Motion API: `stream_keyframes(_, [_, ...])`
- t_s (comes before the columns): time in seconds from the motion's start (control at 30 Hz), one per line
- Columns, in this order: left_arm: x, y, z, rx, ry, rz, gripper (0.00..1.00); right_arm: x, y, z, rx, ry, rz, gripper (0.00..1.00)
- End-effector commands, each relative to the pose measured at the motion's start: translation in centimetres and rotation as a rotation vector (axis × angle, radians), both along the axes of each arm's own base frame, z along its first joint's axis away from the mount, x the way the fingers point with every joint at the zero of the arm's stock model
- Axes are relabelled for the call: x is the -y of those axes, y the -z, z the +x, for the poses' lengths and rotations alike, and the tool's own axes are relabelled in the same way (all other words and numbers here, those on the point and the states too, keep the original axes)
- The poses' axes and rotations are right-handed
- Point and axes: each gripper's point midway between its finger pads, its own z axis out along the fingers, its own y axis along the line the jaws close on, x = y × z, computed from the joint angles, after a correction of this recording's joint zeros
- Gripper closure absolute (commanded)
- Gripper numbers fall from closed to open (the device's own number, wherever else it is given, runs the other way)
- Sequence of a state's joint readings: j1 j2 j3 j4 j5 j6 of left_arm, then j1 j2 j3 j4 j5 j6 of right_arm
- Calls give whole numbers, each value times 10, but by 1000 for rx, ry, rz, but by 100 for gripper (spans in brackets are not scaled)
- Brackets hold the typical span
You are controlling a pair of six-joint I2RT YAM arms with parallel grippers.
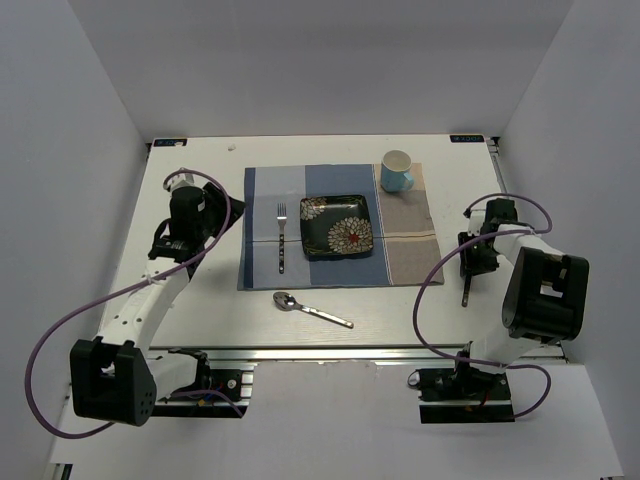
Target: Set the dinner table for one person
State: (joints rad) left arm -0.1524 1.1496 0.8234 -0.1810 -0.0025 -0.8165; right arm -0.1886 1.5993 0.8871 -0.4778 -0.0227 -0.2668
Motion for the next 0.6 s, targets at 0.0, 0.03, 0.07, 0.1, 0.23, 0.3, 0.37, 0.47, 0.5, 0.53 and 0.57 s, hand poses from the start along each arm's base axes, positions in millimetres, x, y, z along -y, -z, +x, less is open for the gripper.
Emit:
stream_keyframes(0.0, [-7, -6, -7, 14, -25, 5, 39, -3, 14, -16, -46, -2, 14, 61])
stream_keyframes(0.03, [-7, -6, -7, 13, -26, 6, 39, -3, 17, -18, -53, -2, 17, 62])
stream_keyframes(0.07, [-8, -6, -8, 15, -30, 7, 39, -3, 17, -18, -52, 0, 21, 66])
stream_keyframes(0.1, [-8, -7, -9, 16, -32, 8, 39, -3, 19, -20, -59, 5, 26, 68])
stream_keyframes(0.23, [-9, -8, -11, 19, -37, 7, 39, 1, 18, -19, -57, 31, 51, 82])
stream_keyframes(0.3, [-10, -8, -11, 20, -40, 4, 39, 5, 16, -17, -49, 53, 61, 92])
stream_keyframes(0.37, [-10, -9, -12, 23, -41, 2, 39, 7, 10, -10, -28, 59, 71, 100])
stream_keyframes(0.47, [-9, -11, -12, 27, -39, -3, 39, 4, -7, 10, 41, 52, 103, 100])
stream_keyframes(0.5, [-9, -12, -12, 29, -39, -3, 39, 3, -15, 16, 71, 48, 115, 100])
stream_keyframes(0.53, [-9, -12, -12, 30, -40, -4, 39, -2, -25, 26, 107, 50, 150, 100])
stream_keyframes(0.57, [-9, -13, -12, 31, -39, -7, 39, -5, -35, 31, 137, 50, 166, 100])
